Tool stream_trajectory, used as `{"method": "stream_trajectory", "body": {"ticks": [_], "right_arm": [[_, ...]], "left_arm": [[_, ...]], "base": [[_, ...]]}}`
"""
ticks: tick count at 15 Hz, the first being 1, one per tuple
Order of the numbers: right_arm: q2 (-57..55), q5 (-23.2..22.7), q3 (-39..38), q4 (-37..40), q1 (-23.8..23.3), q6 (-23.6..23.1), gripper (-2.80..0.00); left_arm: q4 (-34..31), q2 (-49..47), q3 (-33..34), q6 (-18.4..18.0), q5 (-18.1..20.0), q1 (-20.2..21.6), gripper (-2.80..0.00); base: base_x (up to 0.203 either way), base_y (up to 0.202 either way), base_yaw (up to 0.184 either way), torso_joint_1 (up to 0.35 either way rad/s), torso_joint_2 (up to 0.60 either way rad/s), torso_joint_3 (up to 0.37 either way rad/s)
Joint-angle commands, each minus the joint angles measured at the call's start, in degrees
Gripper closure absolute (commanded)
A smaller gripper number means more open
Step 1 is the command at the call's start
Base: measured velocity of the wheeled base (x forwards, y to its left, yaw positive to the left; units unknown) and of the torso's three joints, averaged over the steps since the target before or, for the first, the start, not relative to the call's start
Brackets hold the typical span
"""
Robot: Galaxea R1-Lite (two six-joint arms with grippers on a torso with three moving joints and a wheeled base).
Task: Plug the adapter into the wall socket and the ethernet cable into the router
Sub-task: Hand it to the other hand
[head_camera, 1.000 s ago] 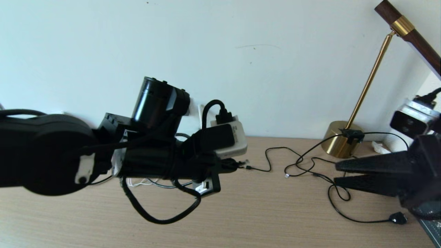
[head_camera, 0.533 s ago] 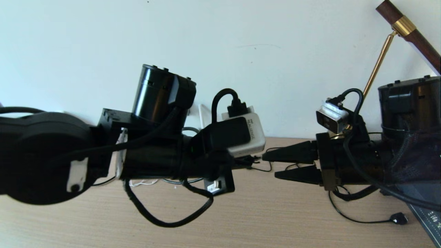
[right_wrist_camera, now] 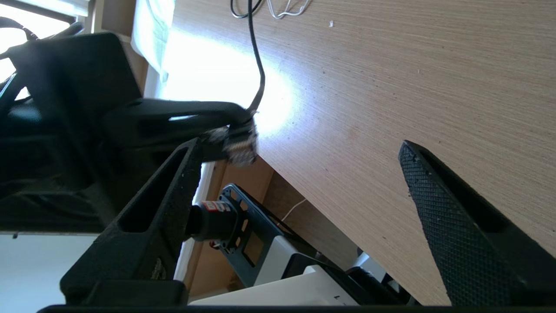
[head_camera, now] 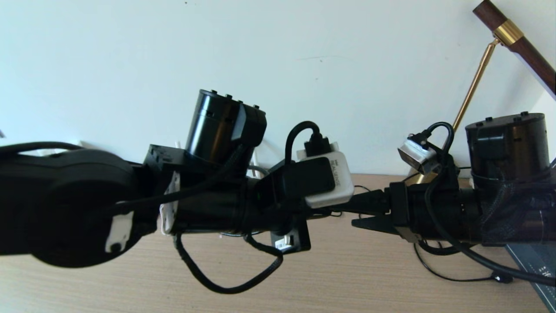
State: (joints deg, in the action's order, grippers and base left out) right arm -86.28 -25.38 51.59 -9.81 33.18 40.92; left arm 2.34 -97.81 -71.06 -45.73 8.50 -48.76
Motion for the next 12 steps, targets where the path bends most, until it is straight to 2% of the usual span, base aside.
{"method": "stream_trajectory", "body": {"ticks": [1,12], "right_arm": [[1.8,-0.1,-0.2,-0.1,-0.1,0.2,-2.8],[1.7,-0.4,-0.8,-0.1,0.0,0.3,-2.8]], "left_arm": [[0.0,-0.8,0.2,-0.2,-1.1,-0.2,0.0],[1.4,-2.2,-1.3,-0.1,-1.2,-1.4,0.0]], "base": [[0.0,0.0,0.0,0.0,0.0,0.0],[0.0,0.0,0.0,0.0,0.0,0.0]]}}
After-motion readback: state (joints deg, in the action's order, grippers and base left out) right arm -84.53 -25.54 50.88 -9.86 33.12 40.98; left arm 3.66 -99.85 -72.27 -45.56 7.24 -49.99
